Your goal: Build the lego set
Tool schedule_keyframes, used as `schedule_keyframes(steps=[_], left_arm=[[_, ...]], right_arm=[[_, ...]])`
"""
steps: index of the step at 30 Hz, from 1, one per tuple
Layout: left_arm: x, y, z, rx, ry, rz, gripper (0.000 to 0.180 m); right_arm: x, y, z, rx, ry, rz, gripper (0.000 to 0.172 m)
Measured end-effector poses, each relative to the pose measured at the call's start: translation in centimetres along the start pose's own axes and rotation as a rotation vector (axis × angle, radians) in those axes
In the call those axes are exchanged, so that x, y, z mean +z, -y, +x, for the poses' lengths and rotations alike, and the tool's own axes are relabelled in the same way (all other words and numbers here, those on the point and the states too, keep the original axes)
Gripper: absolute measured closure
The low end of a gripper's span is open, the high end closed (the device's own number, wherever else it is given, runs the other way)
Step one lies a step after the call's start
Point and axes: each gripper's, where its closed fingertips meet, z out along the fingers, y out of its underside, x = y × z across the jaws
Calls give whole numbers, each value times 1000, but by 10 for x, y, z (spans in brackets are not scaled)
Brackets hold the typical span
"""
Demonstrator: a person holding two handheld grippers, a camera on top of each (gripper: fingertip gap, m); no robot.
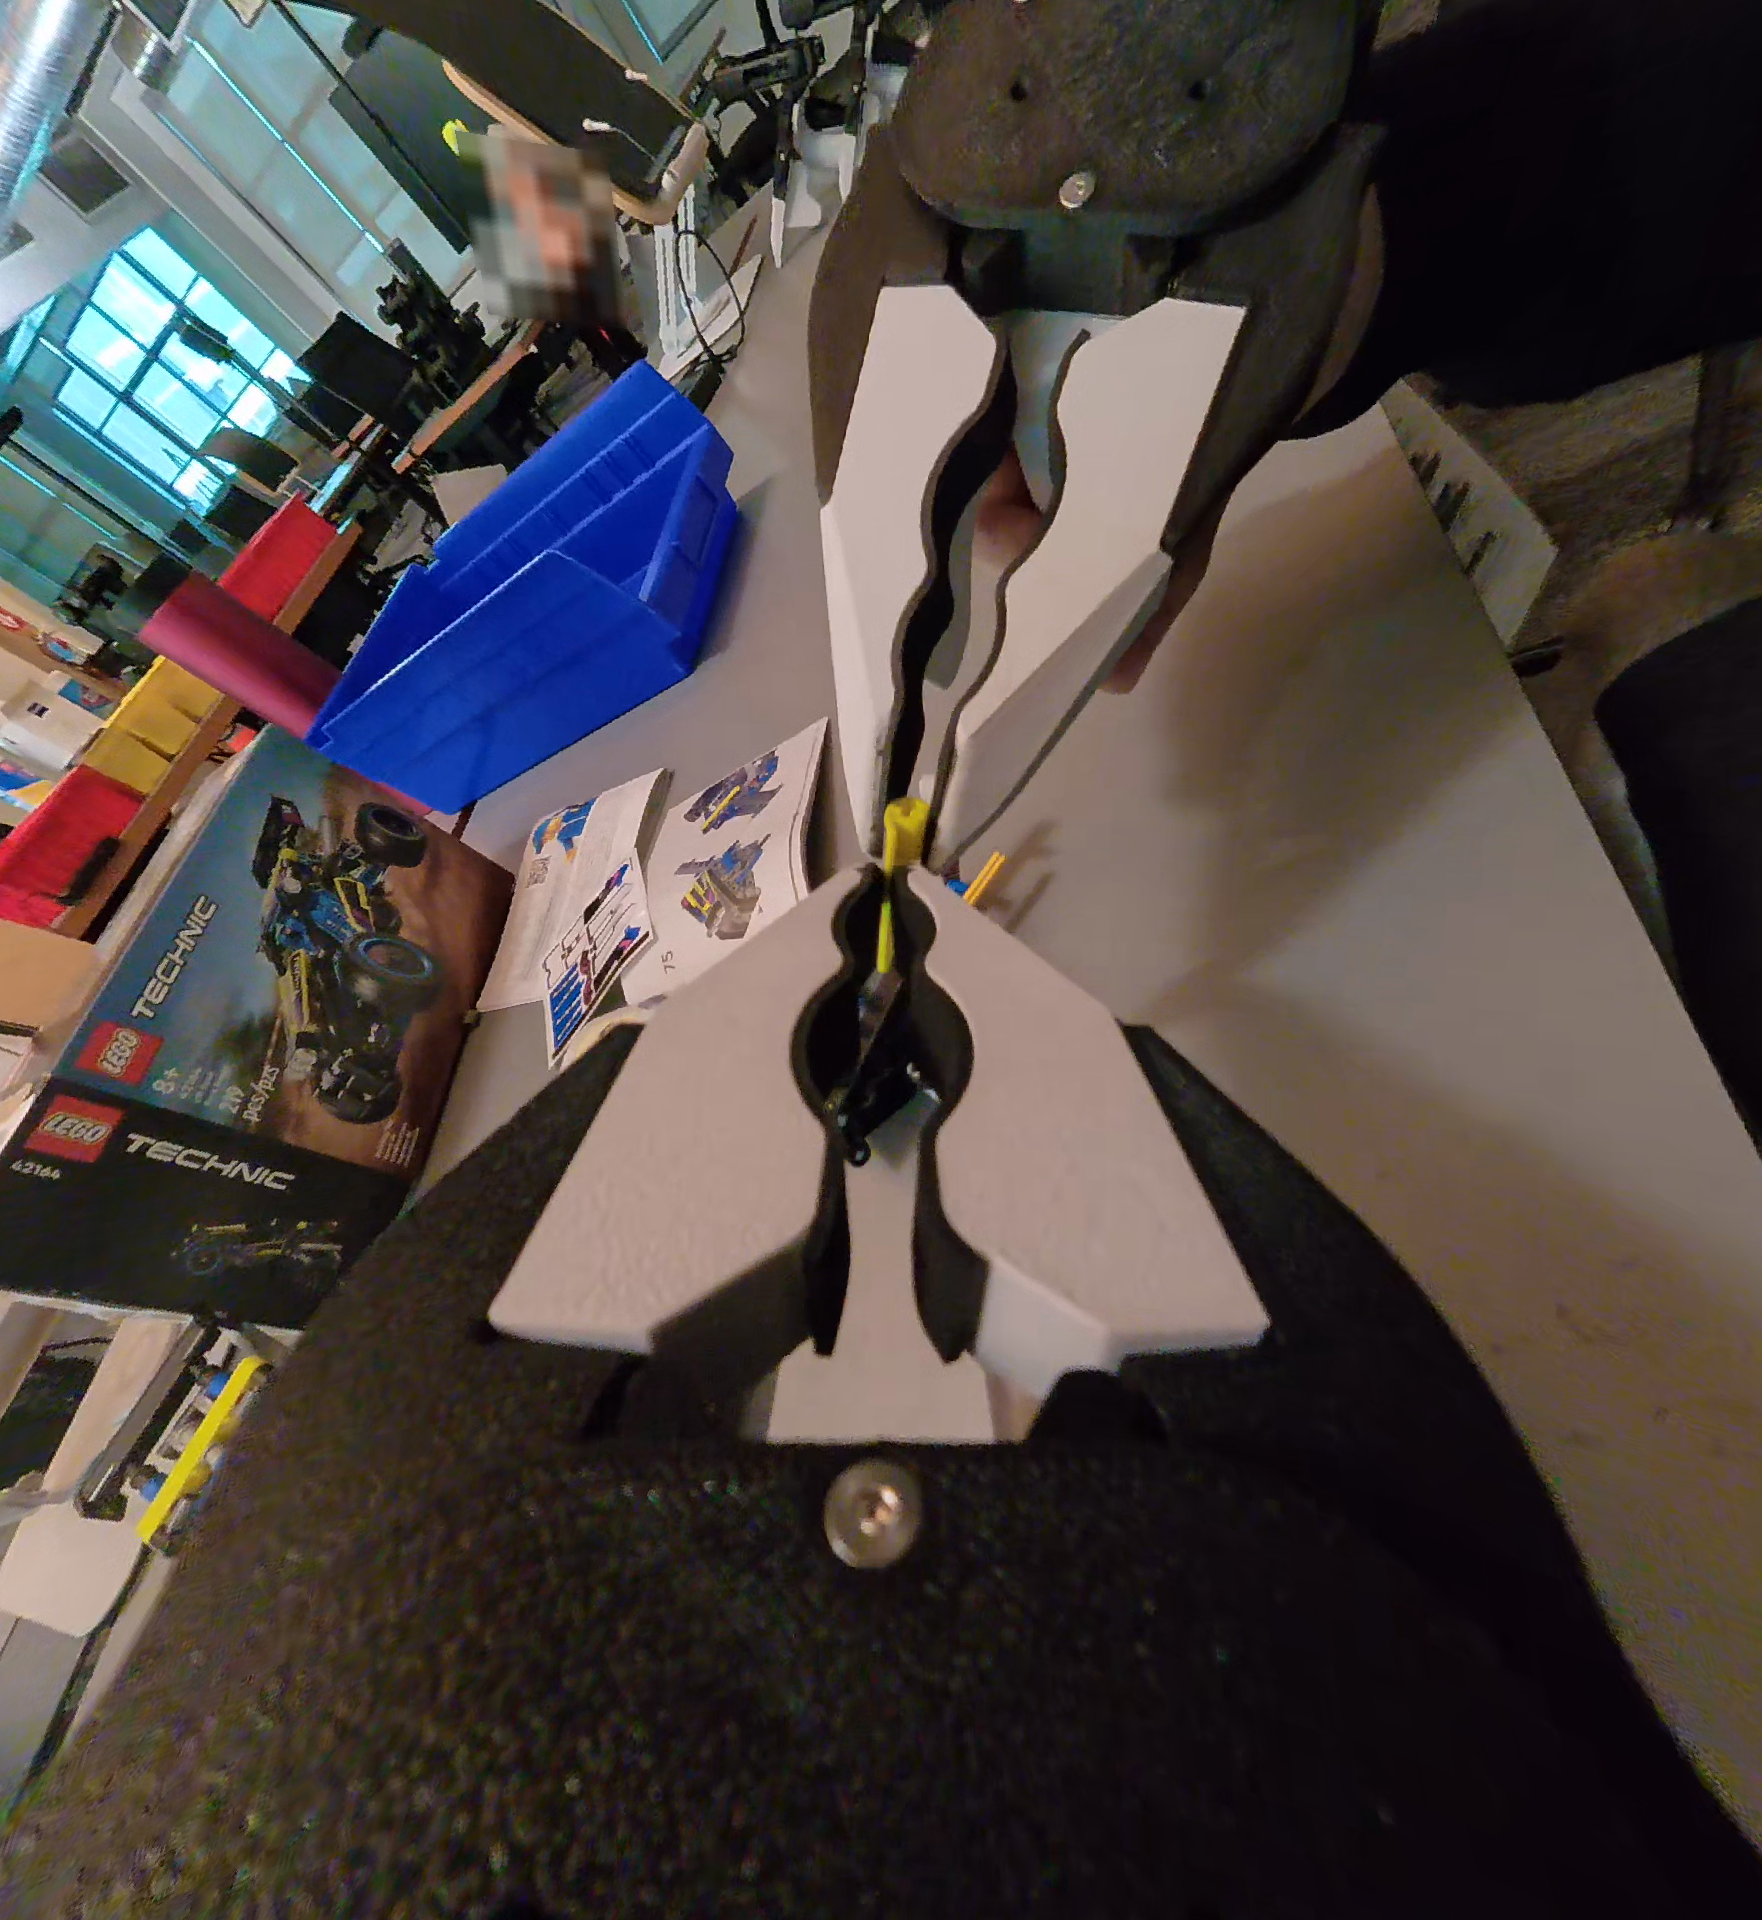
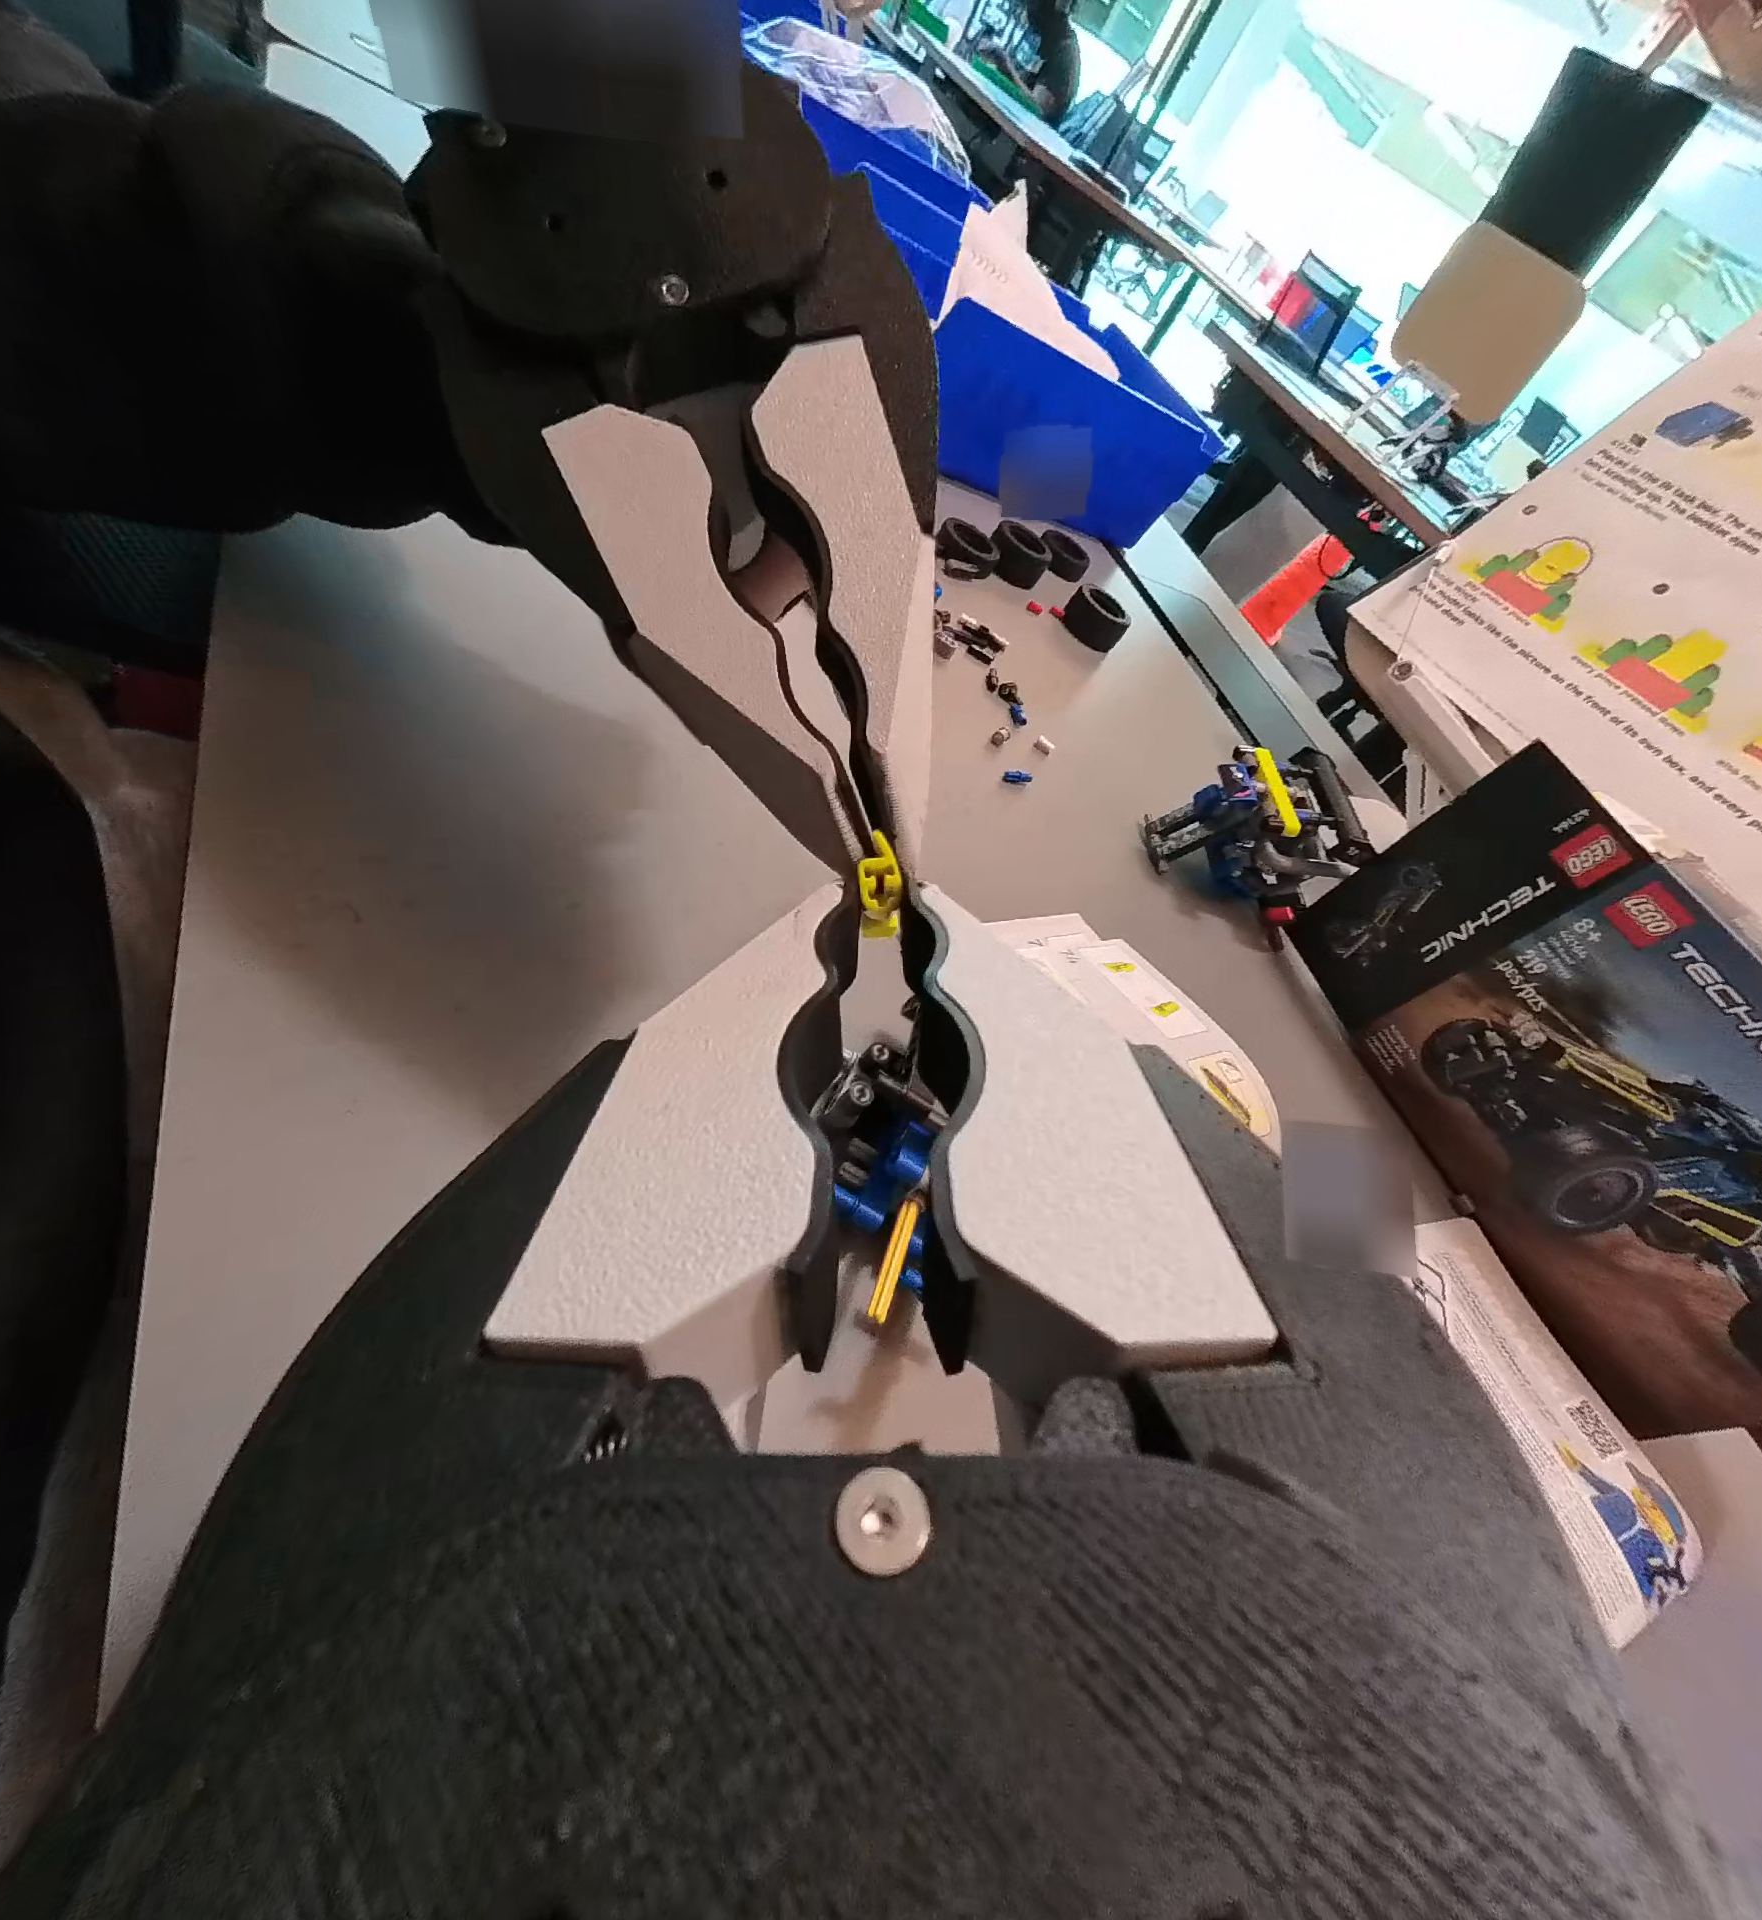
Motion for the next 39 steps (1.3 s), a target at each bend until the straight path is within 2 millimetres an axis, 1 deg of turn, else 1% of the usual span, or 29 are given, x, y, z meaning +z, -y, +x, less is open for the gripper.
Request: schedule_keyframes(steps=[4, 5, 6, 8, 9, 11, 12, 13, 14, 16, 17, 19, 21, 25, 30, 35, 39], left_arm=[[1, -2, -6, 45, 68, -15, 180], [0, -4, -8, 79, 105, -29, 180], [0, -7, -11, 120, 146, -51, 180], [0, -15, -15, 211, 234, -99, 180], [1, -20, -16, 268, 276, -130, 180], [5, -30, -18, 409, 357, -199, 180], [7, -33, -17, 484, 388, -228, 180], [10, -34, -17, 538, 409, -251, 180], [14, -36, -14, 560, 406, -268, 180], [20, -39, -11, 531, 396, -279, 180], [21, -41, -12, 512, 398, -285, 180], [22, -45, -16, 487, 408, -298, 180], [25, -46, -13, 442, 385, -279, 180], [30, -50, -8, 418, 367, -280, 180], [32, -53, -8, 389, 368, -276, 180], [32, -53, -7, 394, 379, -272, 180], [32, -52, -7, 393, 401, -274, 180]], right_arm=[[-1, -3, 6, 43, -22, -22, 167], [-3, -7, 9, 74, -26, -50, 160], [-5, -13, 13, 112, -30, -86, 149], [-12, -25, 29, 197, -78, -135, 137], [-13, -29, 35, 249, -83, -141, 125], [-9, -39, 36, 375, -24, -153, 110], [-5, -44, 36, 428, 3, -165, 100], [-1, -49, 37, 466, 17, -179, 95], [3, -55, 37, 488, 30, -196, 93], [10, -67, 38, 512, 41, -237, 88], [13, -70, 36, 516, 56, -248, 88], [18, -68, 33, 527, 82, -232, 91], [22, -68, 31, 563, 102, -222, 96], [24, -70, 30, 605, 127, -209, 109], [27, -71, 22, 587, 154, -217, 121], [27, -71, 21, 586, 155, -212, 122], [27, -72, 20, 640, 172, -199, 121]])
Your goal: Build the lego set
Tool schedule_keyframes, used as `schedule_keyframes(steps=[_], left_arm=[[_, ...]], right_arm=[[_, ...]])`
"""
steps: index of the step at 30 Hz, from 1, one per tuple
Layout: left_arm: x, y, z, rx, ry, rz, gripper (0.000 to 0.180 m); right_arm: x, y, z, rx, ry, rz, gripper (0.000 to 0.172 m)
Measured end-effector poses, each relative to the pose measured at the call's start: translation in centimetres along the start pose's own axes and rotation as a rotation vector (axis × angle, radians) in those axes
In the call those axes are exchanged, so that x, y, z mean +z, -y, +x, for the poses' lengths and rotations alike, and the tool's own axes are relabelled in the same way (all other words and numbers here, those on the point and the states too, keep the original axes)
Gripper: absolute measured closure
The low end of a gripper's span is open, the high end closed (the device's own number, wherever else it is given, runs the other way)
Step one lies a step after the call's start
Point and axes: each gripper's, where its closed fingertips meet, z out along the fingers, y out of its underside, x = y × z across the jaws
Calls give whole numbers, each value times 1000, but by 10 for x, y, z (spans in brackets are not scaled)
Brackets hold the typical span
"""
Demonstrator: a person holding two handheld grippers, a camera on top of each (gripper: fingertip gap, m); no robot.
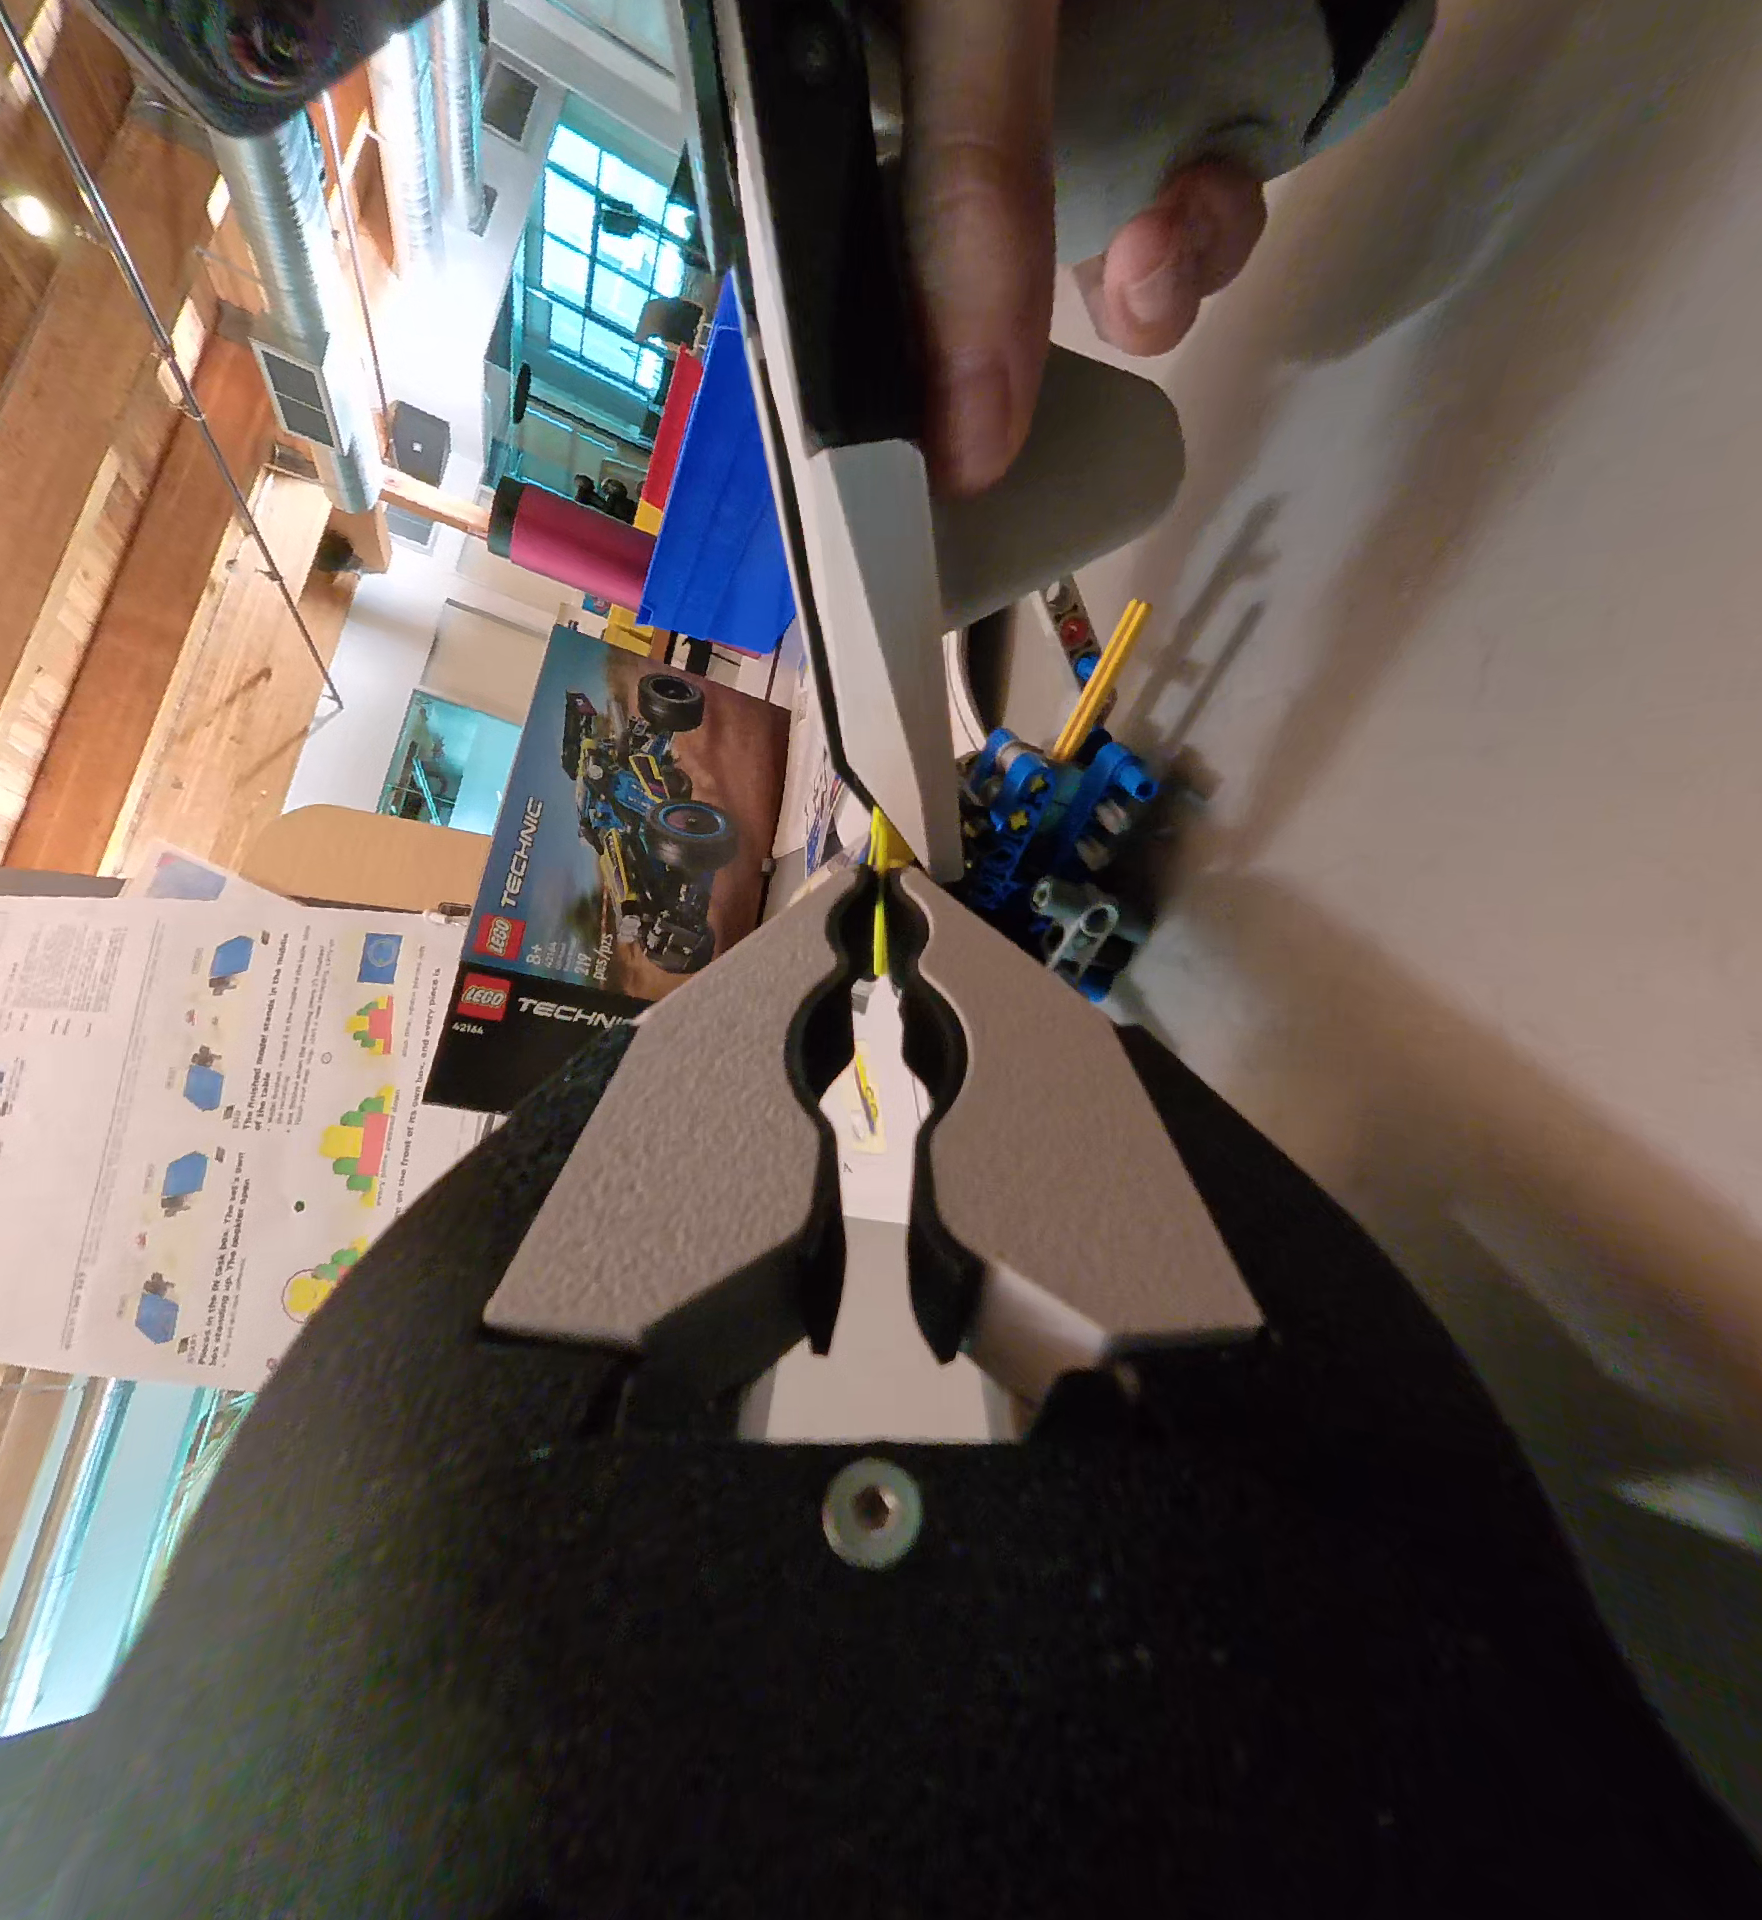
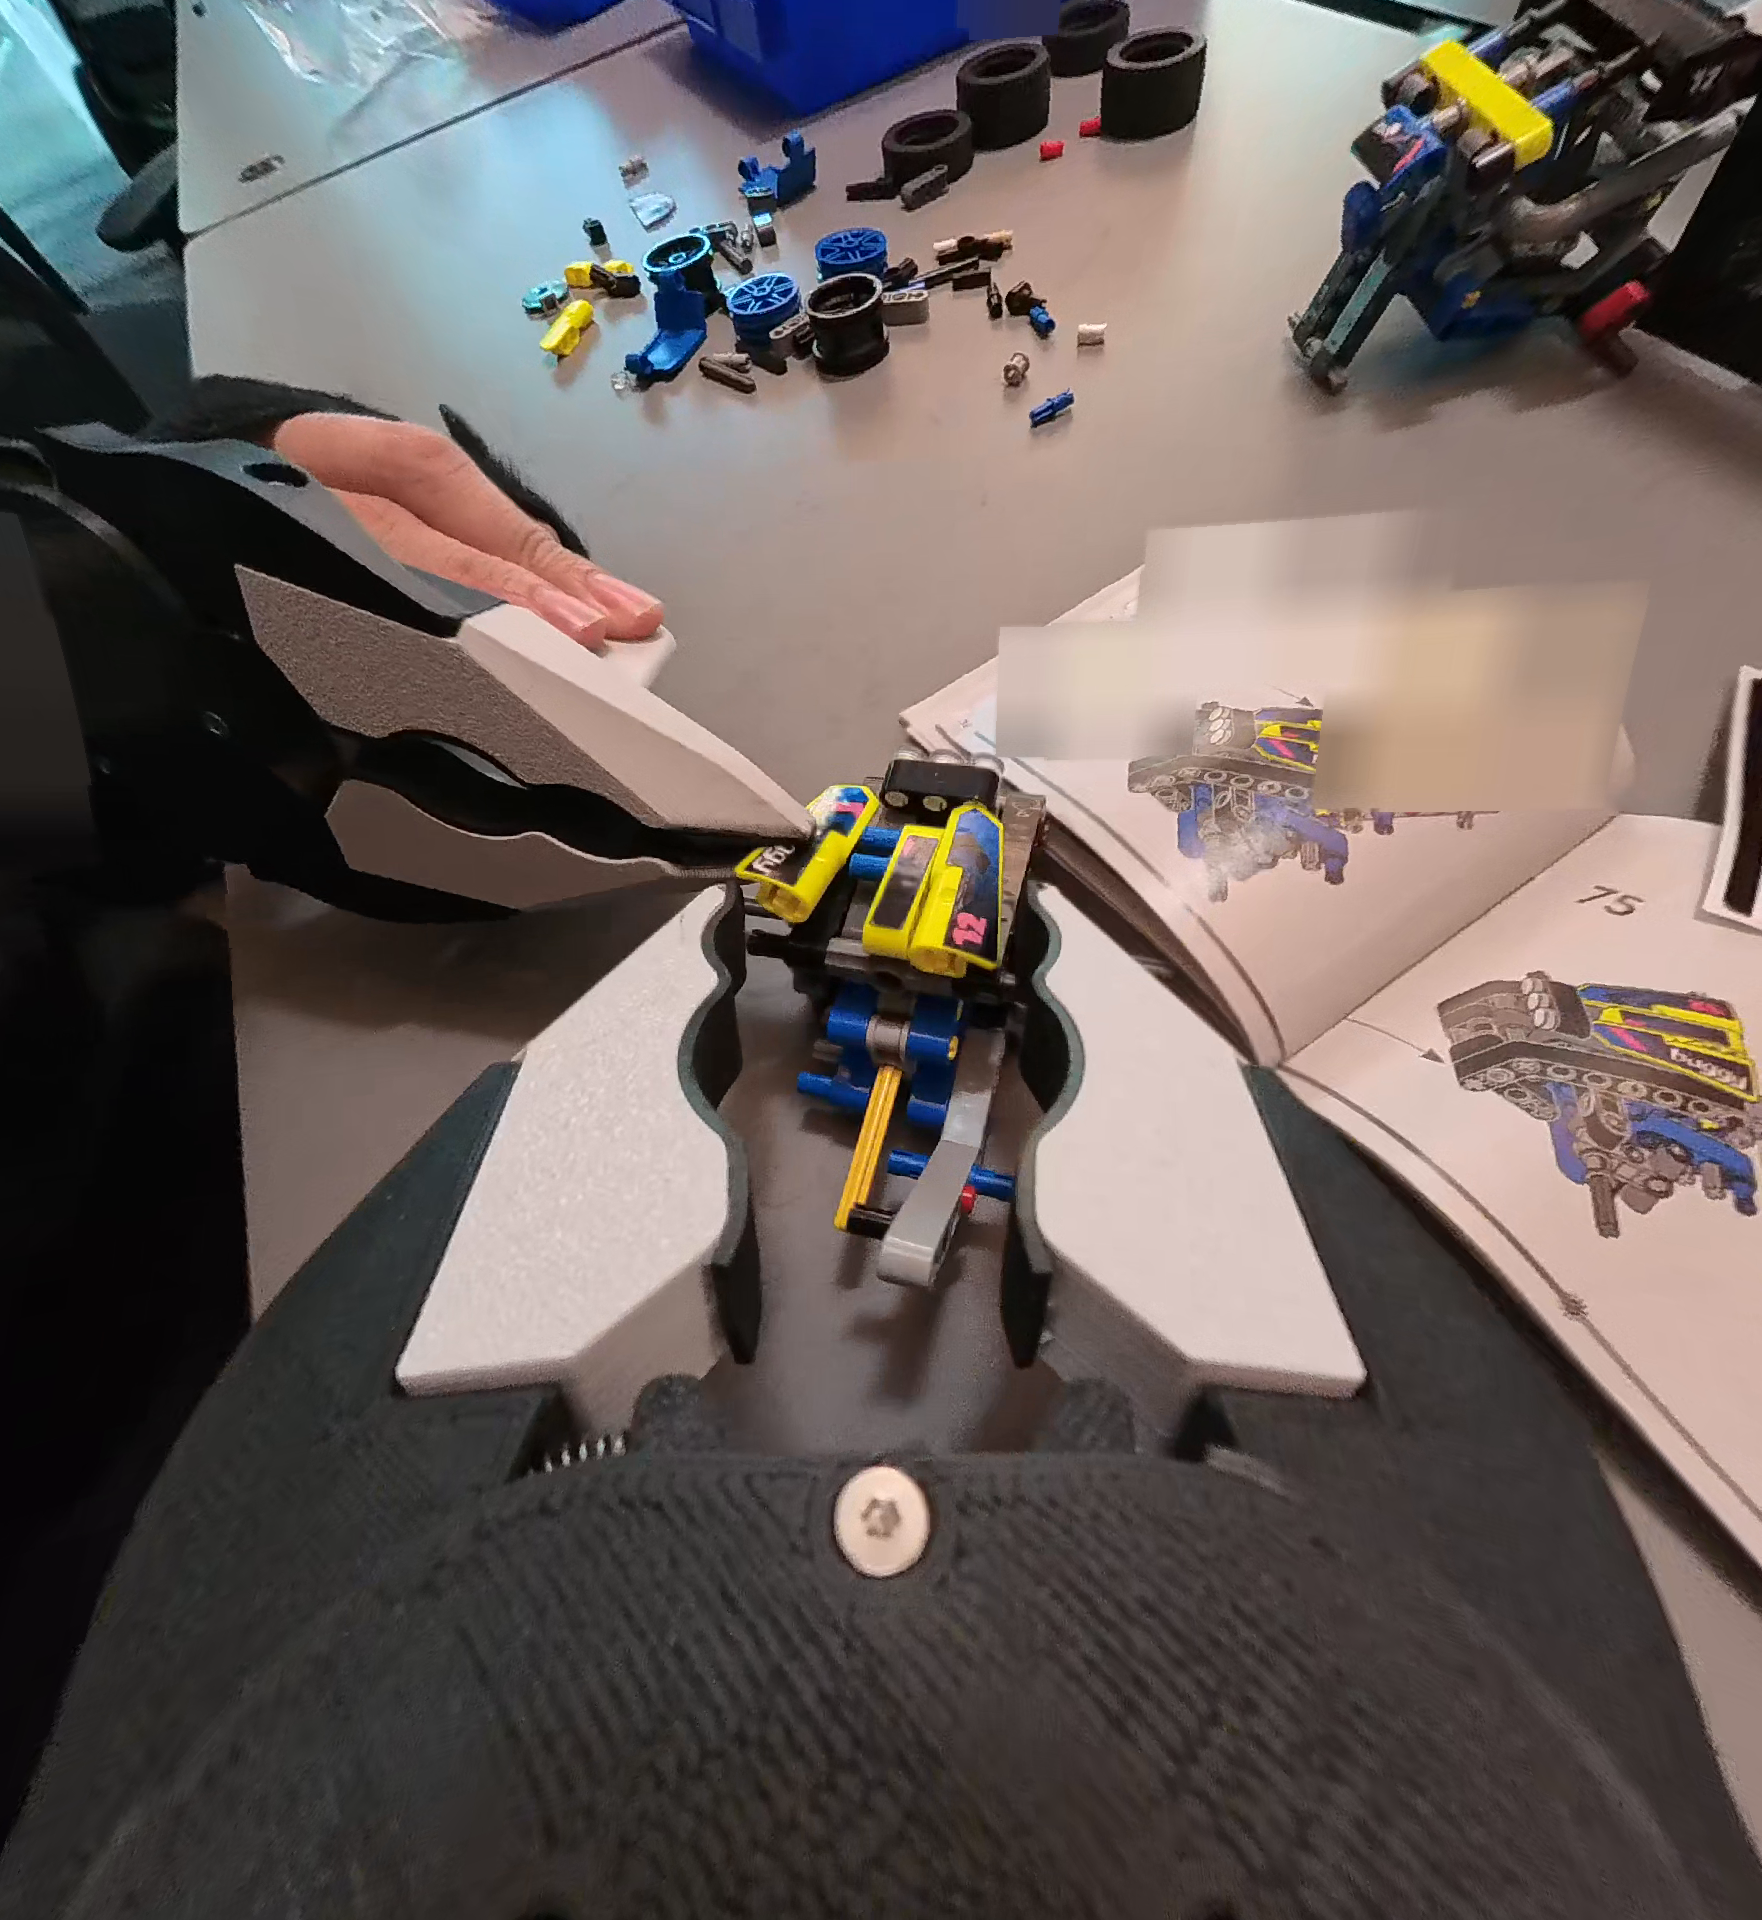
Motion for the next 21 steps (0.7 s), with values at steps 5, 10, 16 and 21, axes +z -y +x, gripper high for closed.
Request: schedule_keyframes(steps=[5, 10, 16, 21], left_arm=[[-2, 3, 1, -16, 5, 31, 180], [-3, 7, 3, 17, 20, 47, 180], [-1, 7, 3, 7, 20, 59, 180], [0, 7, 3, -5, 2, 74, 180]], right_arm=[[-1, -1, -2, 30, 27, 16, 117], [-6, 2, -3, 96, 54, 50, 112], [-7, 4, -4, 70, 64, 56, 117], [-6, 4, -4, 85, 75, 74, 118]])
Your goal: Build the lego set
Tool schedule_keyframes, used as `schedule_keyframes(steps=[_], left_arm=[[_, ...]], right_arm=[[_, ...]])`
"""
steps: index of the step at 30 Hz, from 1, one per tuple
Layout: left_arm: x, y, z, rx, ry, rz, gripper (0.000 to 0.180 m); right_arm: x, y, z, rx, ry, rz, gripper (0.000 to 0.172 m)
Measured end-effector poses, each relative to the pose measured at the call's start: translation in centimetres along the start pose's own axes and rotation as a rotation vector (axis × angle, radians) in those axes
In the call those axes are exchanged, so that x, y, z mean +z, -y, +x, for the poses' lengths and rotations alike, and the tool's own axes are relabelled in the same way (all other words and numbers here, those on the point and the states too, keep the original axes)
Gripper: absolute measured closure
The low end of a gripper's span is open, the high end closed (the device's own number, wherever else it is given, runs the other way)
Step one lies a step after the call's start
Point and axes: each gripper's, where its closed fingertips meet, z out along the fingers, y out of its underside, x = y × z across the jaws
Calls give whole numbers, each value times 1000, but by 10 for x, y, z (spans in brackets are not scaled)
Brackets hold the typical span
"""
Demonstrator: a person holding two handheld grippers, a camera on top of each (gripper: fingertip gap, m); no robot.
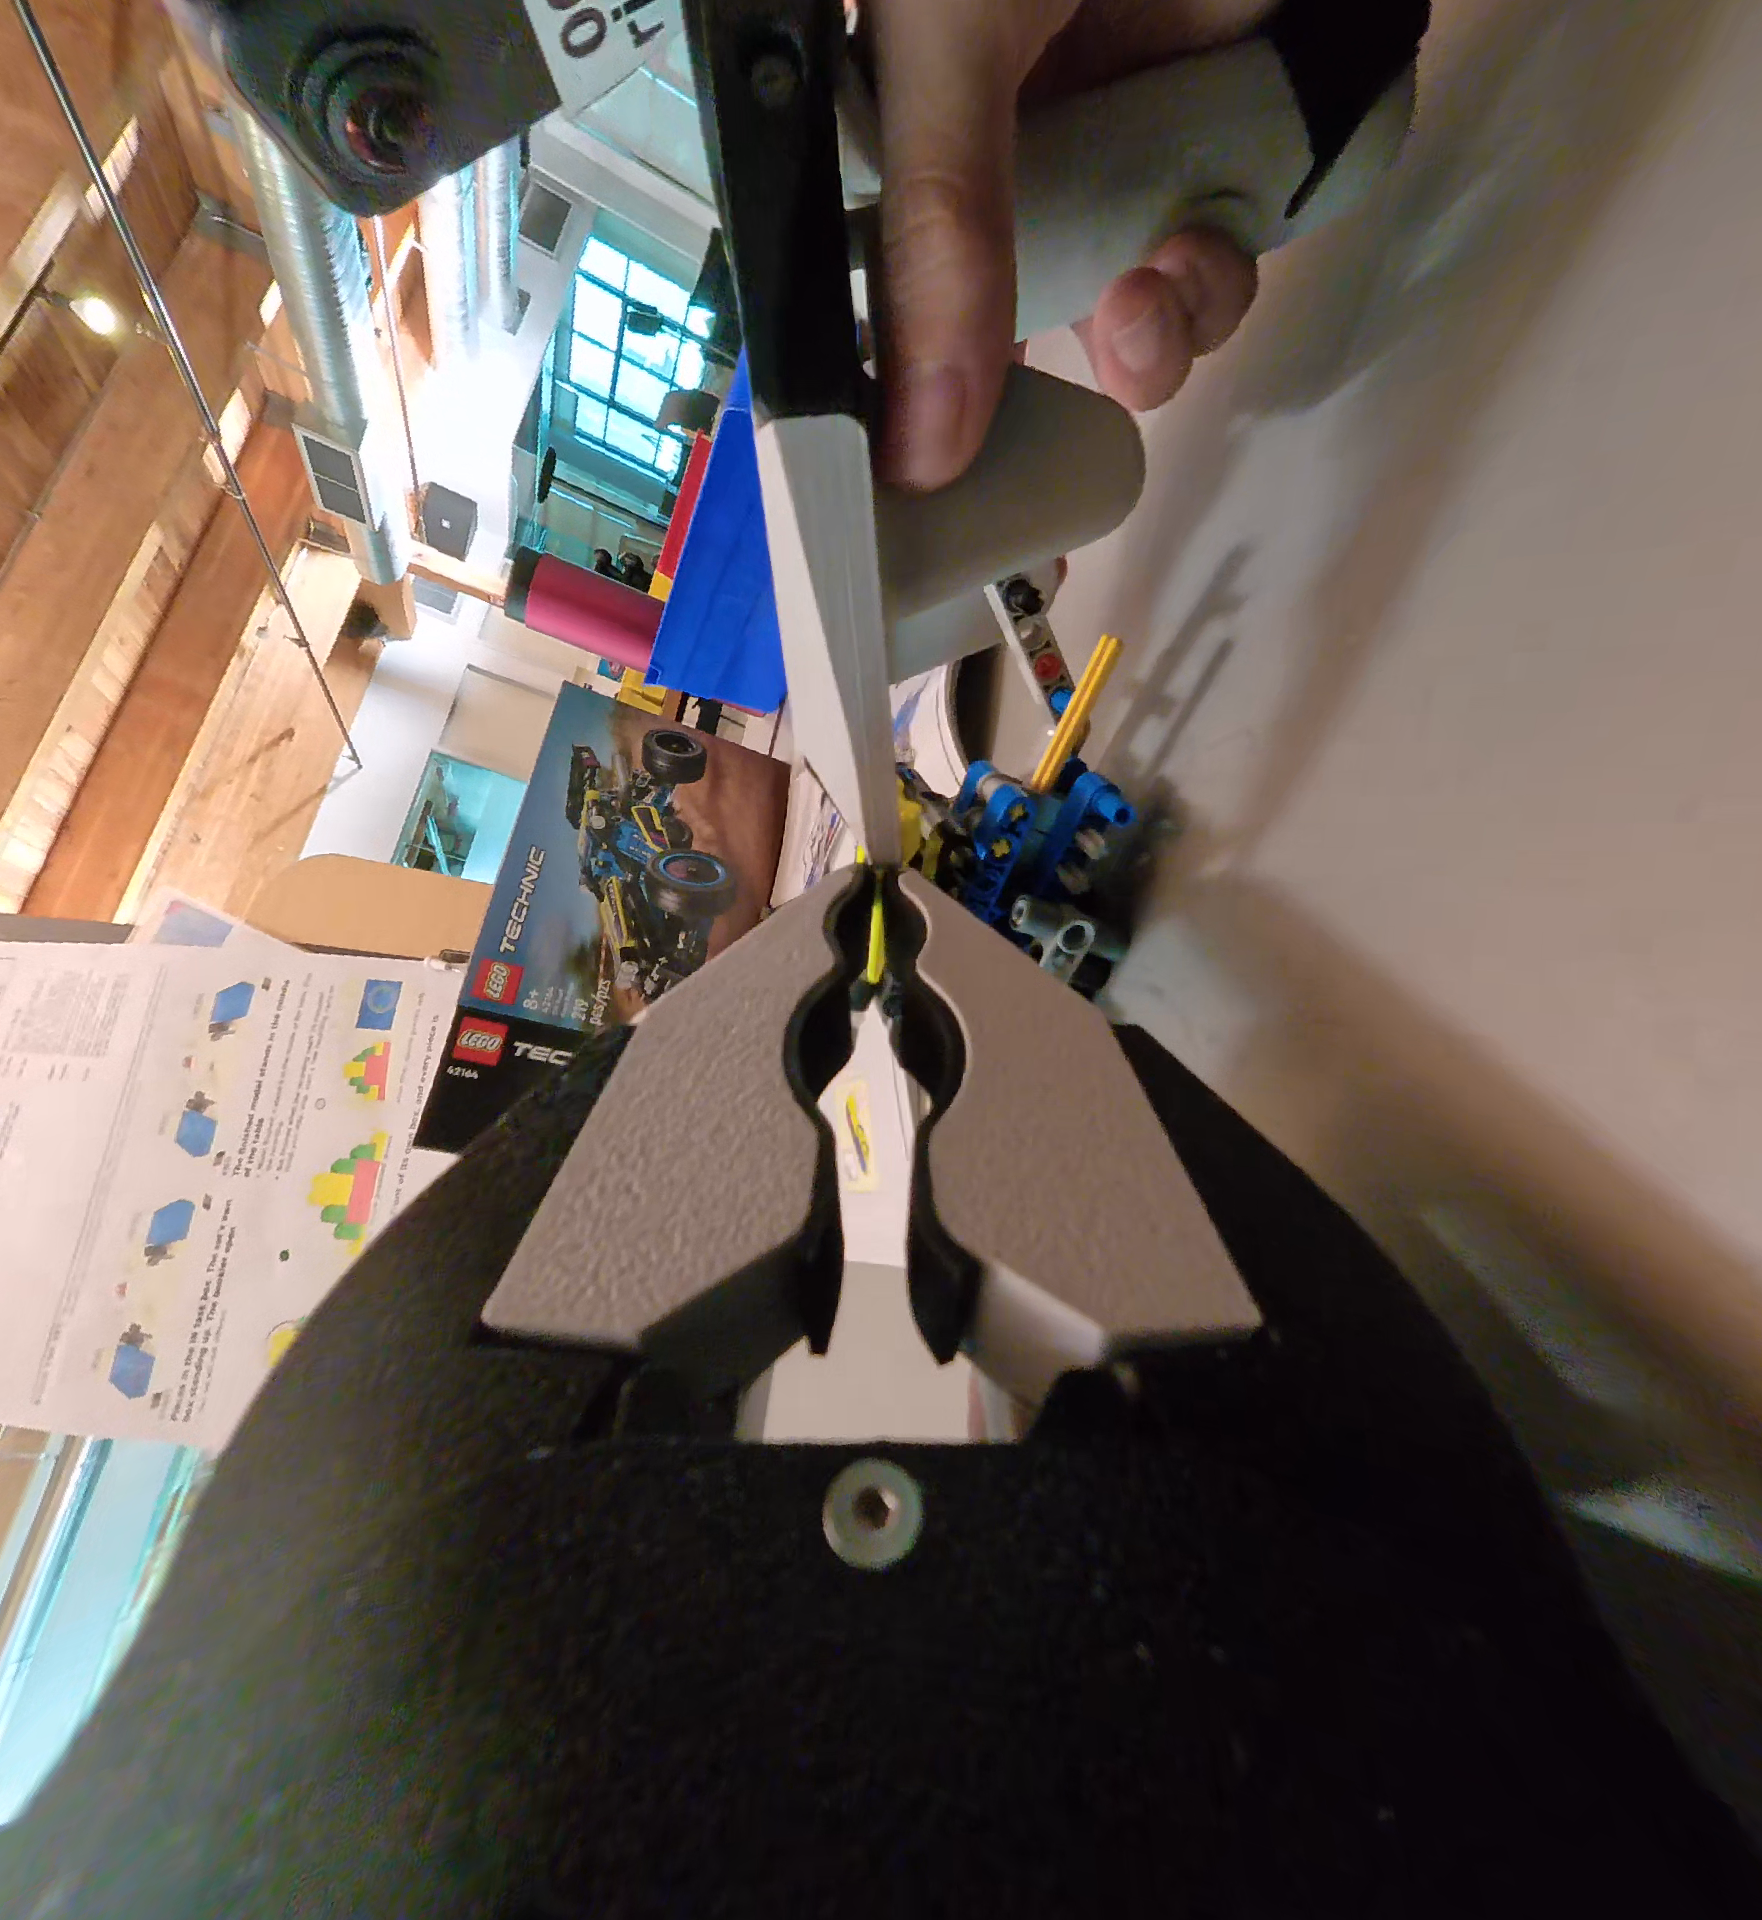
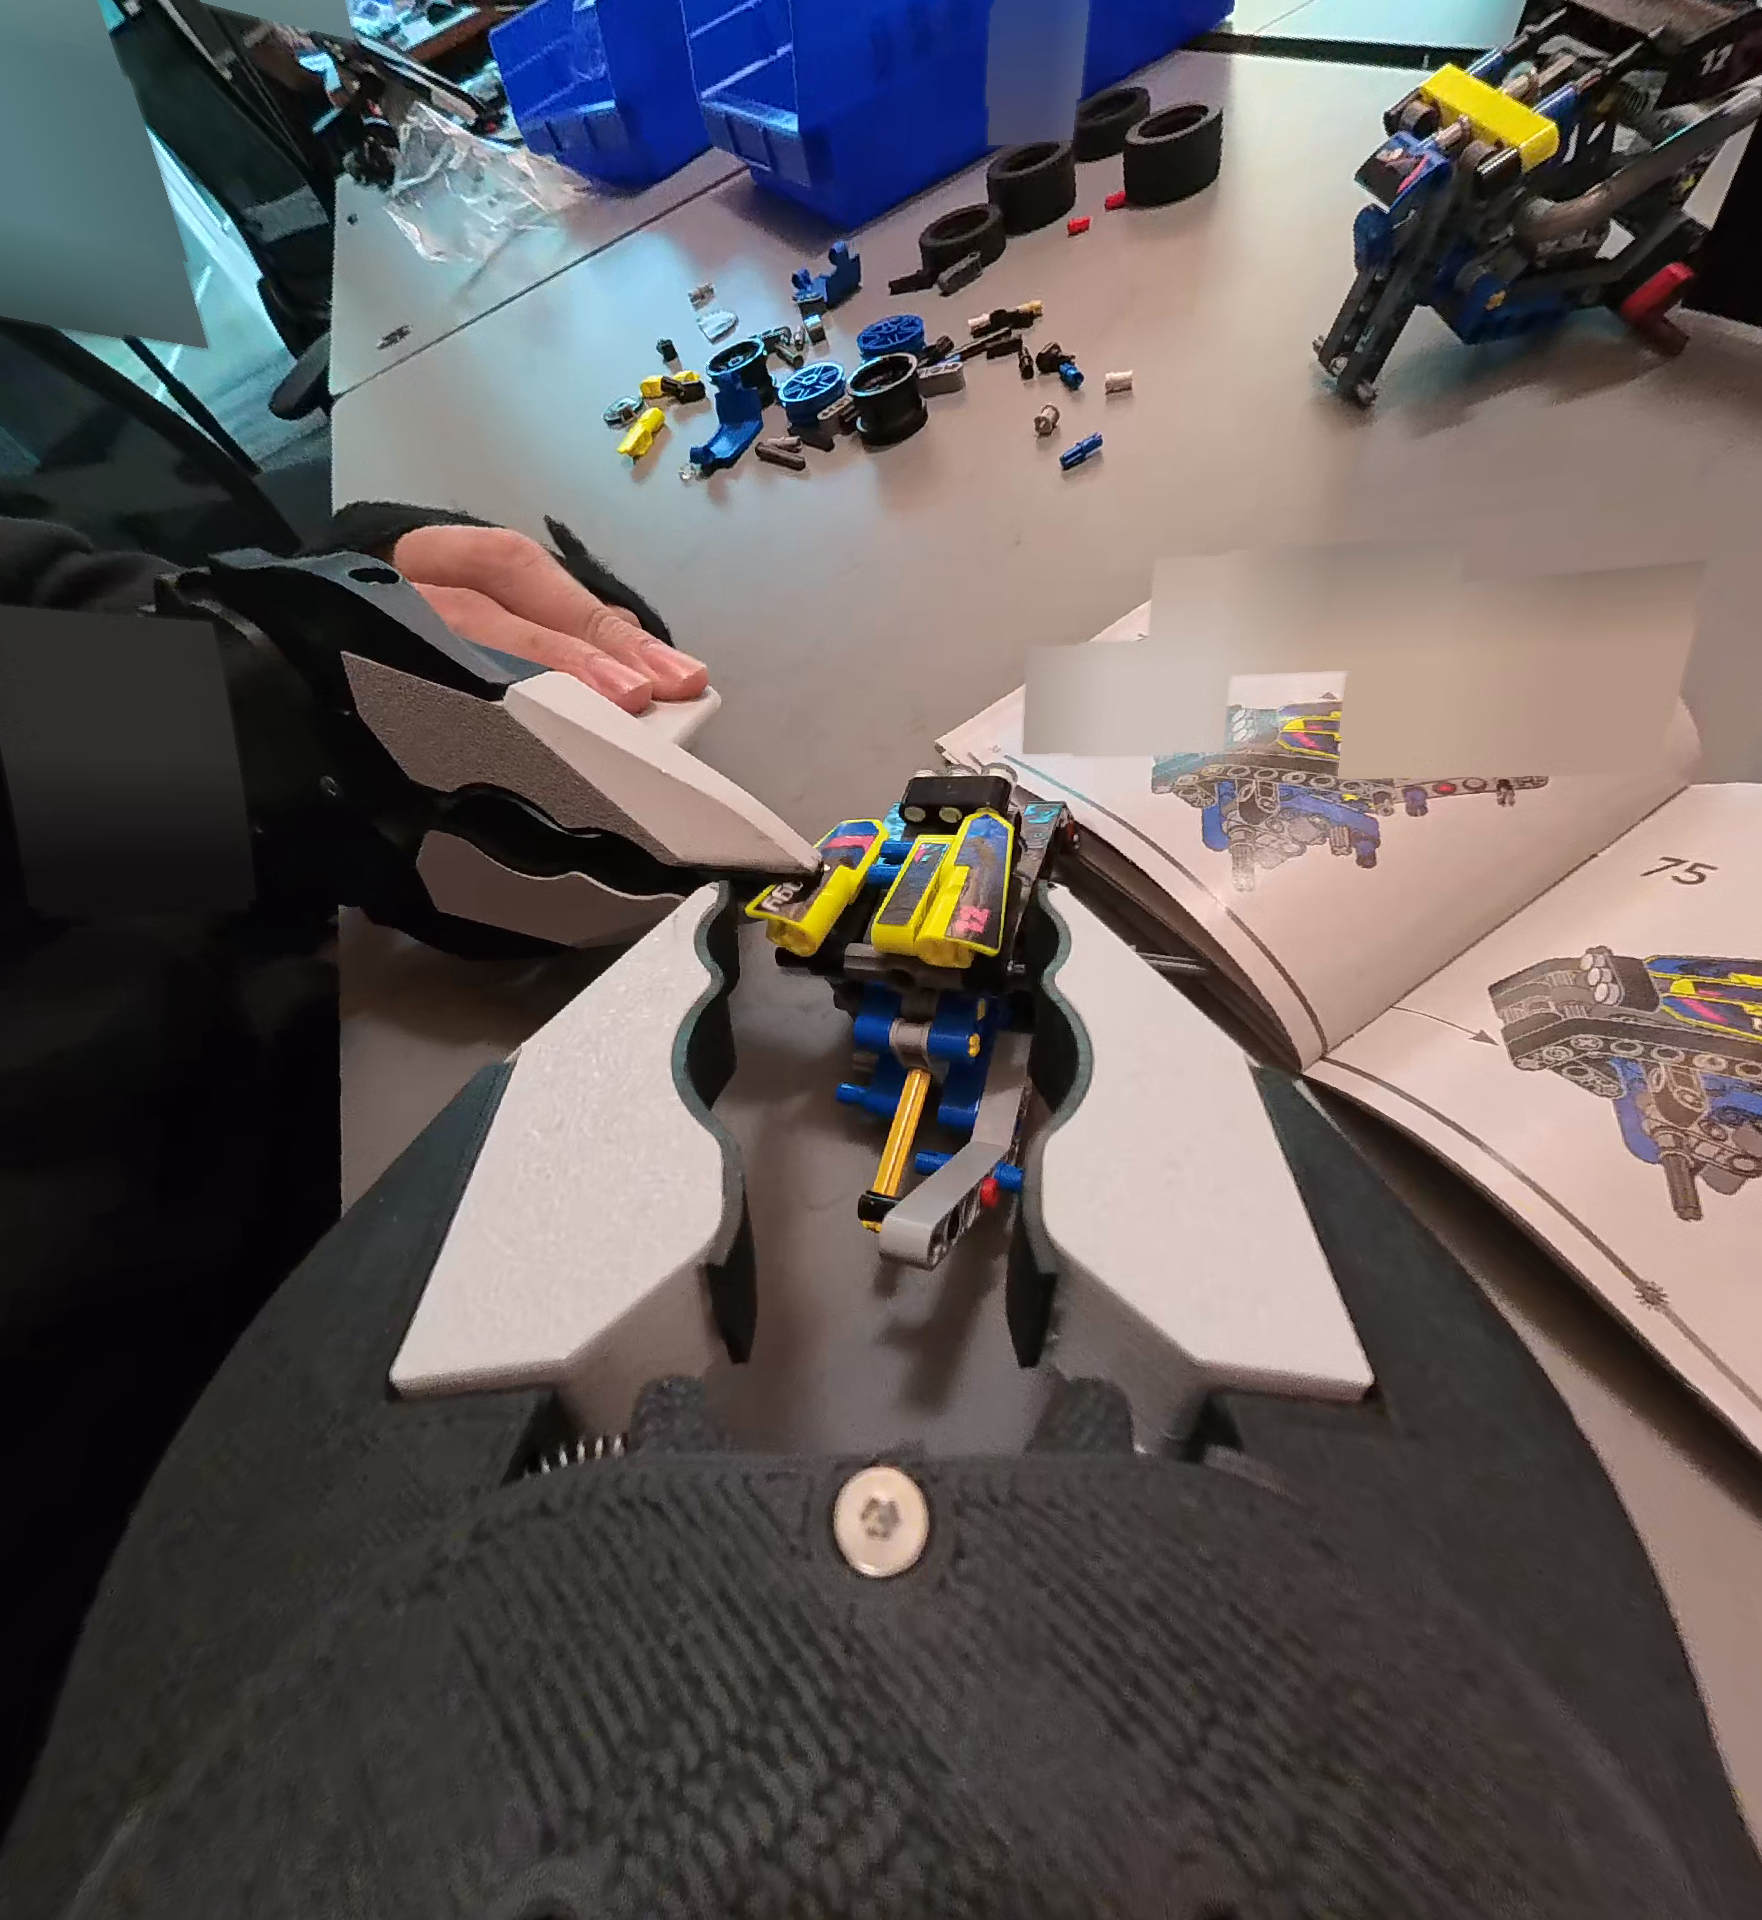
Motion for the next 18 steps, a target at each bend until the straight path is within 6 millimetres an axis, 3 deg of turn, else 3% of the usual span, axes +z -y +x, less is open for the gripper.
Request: schedule_keyframes(steps=[11, 14, 18], left_arm=[[-1, 0, 1, 6, -36, 28, 180], [-1, 1, 3, -42, -78, 51, 180], [-2, 3, 4, -154, -154, 81, 180]], right_arm=[[1, 0, 0, -15, -9, 25, 119], [0, -1, 1, -2, 1, 23, 130], [0, -1, 1, -17, -1, 18, 131]])
